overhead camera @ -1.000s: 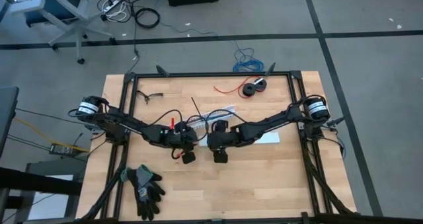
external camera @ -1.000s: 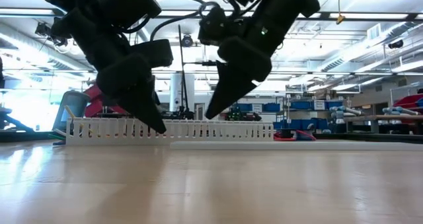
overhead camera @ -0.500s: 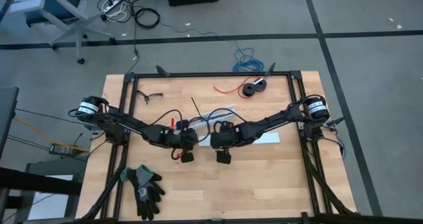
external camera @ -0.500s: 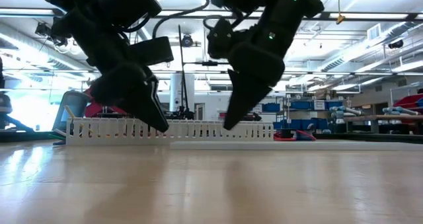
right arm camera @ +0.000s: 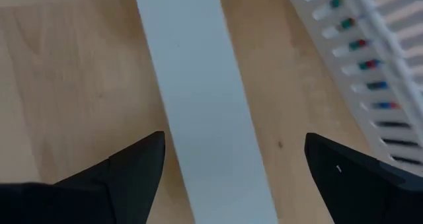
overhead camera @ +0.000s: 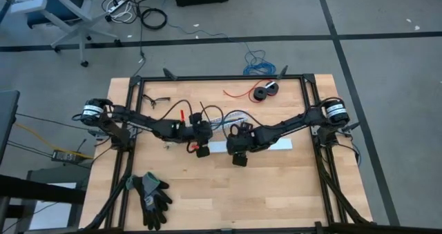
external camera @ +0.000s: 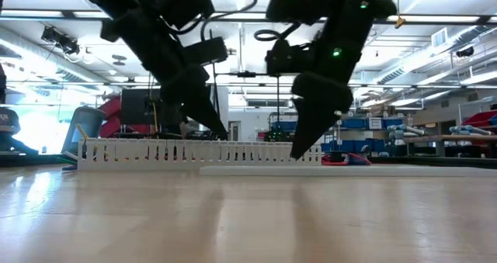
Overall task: Ziptie cables
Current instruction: Close the white cable duct cover
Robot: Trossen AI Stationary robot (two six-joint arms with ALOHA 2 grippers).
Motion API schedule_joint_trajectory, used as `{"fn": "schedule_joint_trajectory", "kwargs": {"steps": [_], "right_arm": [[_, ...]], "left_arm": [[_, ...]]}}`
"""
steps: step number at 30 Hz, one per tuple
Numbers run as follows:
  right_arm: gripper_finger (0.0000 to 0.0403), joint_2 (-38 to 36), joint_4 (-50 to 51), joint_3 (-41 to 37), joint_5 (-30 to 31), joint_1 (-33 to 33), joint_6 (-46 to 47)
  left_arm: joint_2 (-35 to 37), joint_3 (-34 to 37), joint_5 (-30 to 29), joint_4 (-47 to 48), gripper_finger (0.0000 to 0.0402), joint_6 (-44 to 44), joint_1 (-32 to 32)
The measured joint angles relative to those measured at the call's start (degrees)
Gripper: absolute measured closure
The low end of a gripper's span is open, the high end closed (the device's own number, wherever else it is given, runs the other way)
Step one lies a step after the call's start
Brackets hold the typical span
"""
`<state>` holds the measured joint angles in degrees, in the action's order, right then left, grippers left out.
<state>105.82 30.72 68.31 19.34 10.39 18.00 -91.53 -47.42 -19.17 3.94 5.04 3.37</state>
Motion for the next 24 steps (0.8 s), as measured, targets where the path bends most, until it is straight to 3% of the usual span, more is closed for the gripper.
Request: {"fn": "schedule_joint_trajectory", "kwargs": {"steps": [12, 18, 24], "right_arm": [[0.0057, -21.35, -11.84, -23.01, 3.01, -1.03, 6.81], [0.0057, -23.59, -15.85, -29.07, 1.97, -2.97, 7.86], [0.0057, -23.59, -15.7, -29.99, 1.29, -4.45, 7.43]], "left_arm": [[-0.51, -0.24, 4.88, -7.55, 0.0304, -6.24, -5.13], [-7.83, -5.88, 9.71, -6.85, 0.0321, -7.99, -8.56], [-15.48, -15.75, 10.05, 0.67, 0.0327, -11.44, -9.83]]}}
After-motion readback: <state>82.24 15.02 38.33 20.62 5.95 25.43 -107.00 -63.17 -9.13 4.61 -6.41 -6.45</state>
